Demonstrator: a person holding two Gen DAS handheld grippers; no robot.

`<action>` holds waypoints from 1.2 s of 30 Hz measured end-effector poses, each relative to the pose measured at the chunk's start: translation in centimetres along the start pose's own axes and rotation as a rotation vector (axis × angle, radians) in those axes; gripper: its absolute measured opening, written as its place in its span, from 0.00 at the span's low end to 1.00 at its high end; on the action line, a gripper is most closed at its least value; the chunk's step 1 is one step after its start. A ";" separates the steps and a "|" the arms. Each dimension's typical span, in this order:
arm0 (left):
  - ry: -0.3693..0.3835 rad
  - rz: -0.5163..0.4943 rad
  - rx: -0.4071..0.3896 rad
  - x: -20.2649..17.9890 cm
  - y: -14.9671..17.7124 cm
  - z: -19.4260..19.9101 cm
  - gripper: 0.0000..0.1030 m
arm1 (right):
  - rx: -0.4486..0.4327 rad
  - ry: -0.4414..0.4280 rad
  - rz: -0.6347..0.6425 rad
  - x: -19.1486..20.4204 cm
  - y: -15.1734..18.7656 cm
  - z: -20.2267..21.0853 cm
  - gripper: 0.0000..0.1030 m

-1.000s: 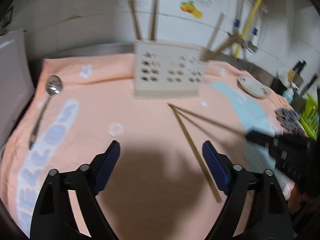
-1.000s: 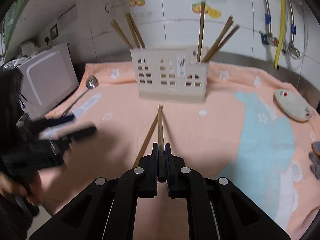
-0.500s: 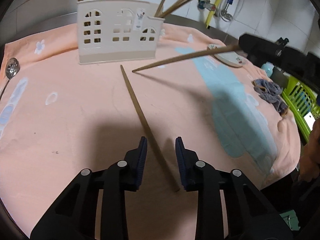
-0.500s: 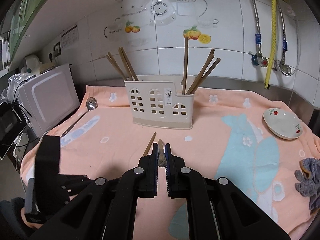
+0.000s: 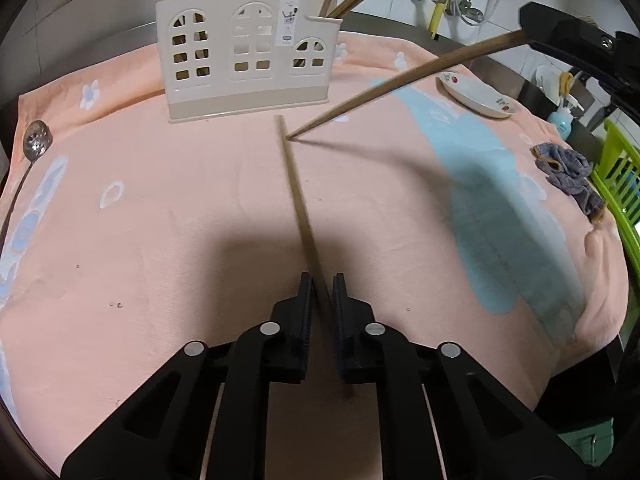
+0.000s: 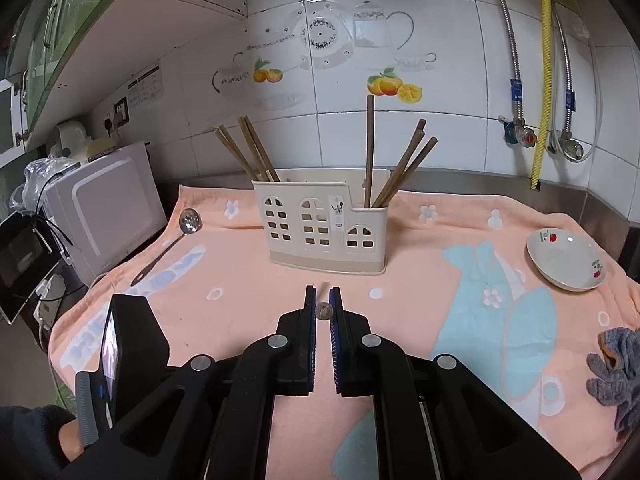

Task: Organize utensils
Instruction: 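Lift both chopsticks and carry them above the white holder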

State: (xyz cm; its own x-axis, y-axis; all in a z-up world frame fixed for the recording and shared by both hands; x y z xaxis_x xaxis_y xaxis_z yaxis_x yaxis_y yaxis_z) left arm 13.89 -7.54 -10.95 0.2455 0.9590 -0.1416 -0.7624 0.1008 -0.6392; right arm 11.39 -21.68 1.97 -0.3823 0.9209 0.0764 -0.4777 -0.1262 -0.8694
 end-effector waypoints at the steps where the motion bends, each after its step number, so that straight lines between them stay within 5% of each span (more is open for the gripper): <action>1: -0.002 0.002 -0.003 0.2 -0.1 0.2 0.08 | -0.002 0.001 0.003 0.0 -0.1 0.1 0.06; 13: -0.031 -0.069 -0.180 1.9 -4.7 5.9 0.06 | -0.019 -0.056 -0.003 -1.2 -4.0 1.2 0.06; 23: 0.034 -0.113 -0.240 2.1 -8.3 7.8 0.05 | -0.014 -0.081 0.032 -1.7 -8.1 0.6 0.06; 36: 0.023 -0.191 -0.326 1.5 -14.4 11.3 0.05 | -0.068 0.008 0.088 -4.0 -15.3 1.3 0.06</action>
State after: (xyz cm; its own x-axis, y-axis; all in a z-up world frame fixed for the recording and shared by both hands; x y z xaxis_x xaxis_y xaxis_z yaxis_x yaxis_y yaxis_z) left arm 18.46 -4.60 6.59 0.3808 0.9246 -0.0109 -0.4721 0.1843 -0.8621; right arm 19.21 -23.85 15.56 -0.4143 0.9101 -0.0054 -0.3878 -0.1818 -0.9036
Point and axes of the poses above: each gripper's, at about its wrist camera, not at the fingertips, and z roughly against the way its jaws point, x to its left, y to its underside, the point moved 1 cm from there along -z, roughly the way its jaws point, and after that the axes turned 2 degrees about z, right-handed, at the moved point
